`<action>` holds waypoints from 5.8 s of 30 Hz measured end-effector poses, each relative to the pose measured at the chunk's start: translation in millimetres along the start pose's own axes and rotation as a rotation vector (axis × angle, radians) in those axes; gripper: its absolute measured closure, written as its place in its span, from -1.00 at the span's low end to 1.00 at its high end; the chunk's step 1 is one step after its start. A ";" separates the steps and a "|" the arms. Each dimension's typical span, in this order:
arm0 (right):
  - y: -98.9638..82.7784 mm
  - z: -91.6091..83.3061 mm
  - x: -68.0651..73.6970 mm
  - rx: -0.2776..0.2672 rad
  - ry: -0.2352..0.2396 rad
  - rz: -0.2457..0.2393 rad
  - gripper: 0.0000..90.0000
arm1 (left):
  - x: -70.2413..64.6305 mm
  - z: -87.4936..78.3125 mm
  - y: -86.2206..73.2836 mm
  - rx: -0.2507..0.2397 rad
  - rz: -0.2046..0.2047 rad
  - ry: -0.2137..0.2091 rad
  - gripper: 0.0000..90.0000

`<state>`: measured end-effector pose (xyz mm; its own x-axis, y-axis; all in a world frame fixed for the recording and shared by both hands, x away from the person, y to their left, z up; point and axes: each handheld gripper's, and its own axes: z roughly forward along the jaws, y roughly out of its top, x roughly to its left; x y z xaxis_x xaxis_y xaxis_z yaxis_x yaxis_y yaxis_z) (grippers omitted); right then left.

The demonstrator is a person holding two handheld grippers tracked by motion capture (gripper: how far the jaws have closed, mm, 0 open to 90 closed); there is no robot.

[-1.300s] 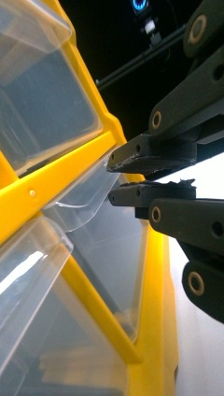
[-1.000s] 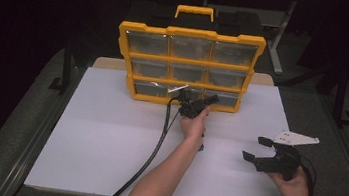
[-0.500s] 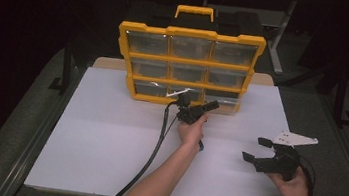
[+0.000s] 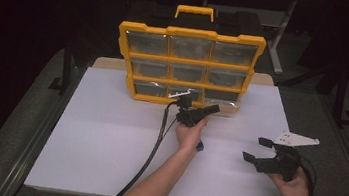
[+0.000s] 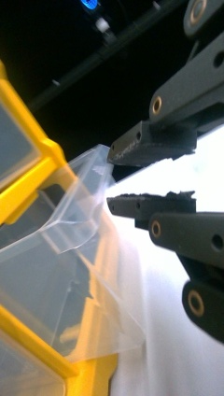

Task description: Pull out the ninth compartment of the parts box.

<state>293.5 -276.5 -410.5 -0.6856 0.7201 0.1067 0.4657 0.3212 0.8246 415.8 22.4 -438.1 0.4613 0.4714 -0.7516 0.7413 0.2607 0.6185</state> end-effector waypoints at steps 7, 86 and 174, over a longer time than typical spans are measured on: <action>-3.0 -5.3 -1.0 -0.008 -0.009 0.012 -0.67 | -14.3 -5.7 6.7 0.186 0.212 -0.006 0.25; -3.3 -3.8 -3.7 -0.020 0.034 0.003 -0.67 | -43.8 42.8 78.6 0.671 1.020 0.094 0.48; -5.0 4.2 1.5 0.002 0.058 -0.003 -0.67 | -63.7 2.8 64.2 0.692 0.962 -0.099 0.26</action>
<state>292.5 -274.5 -416.7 -0.7181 0.6825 0.1360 0.4648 0.3249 0.8236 435.3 6.8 -351.1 0.9856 0.1494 -0.0793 0.1613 -0.6892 0.7063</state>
